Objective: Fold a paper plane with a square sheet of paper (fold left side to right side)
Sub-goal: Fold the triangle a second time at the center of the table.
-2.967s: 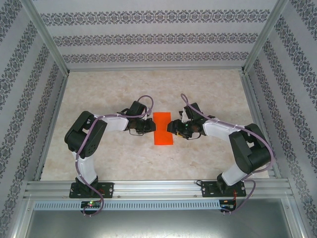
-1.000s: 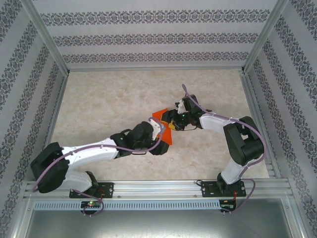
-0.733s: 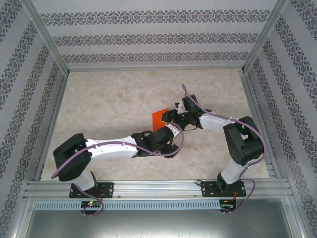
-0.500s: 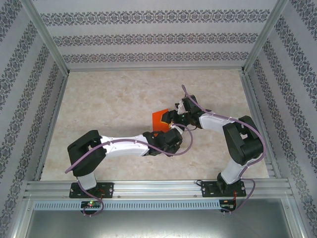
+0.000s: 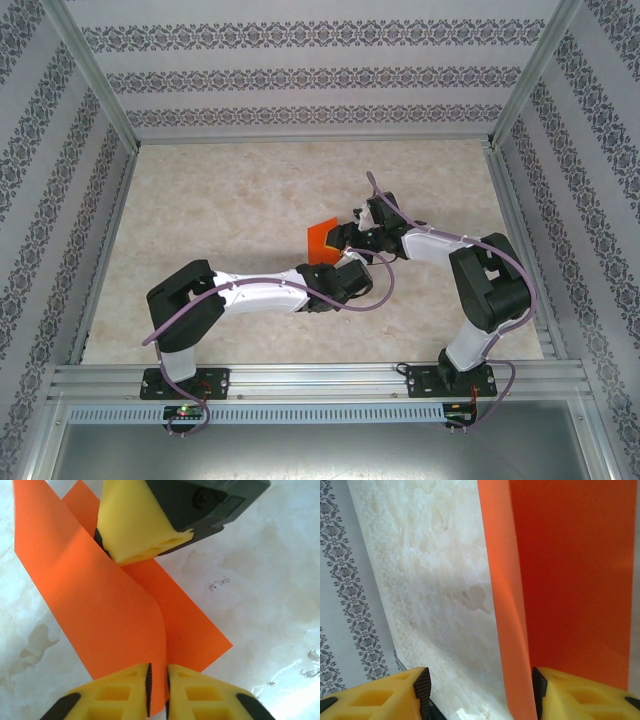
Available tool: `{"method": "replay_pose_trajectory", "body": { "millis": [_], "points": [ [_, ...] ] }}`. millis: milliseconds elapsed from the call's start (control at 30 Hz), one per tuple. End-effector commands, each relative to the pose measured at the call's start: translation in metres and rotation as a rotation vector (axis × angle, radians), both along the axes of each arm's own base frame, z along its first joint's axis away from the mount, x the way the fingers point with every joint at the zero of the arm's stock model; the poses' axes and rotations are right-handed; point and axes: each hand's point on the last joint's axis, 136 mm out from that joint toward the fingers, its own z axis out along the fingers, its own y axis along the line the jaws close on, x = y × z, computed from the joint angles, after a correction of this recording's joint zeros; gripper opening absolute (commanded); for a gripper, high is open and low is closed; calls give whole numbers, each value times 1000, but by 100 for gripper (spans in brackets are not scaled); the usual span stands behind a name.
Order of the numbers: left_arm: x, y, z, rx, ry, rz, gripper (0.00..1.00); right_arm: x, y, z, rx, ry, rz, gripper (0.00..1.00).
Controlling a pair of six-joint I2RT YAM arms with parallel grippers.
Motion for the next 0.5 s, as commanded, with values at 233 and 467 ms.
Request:
{"method": "replay_pose_trajectory", "body": {
  "millis": [233, 467],
  "points": [
    [-3, 0, 18, -78, 15, -16, 0, 9, -10, 14, -40, -86, 2, 57],
    [1, 4, 27, -336, 138, -5, 0, 11, -30, 46, -35, -205, -54, 67]
  ]
}}
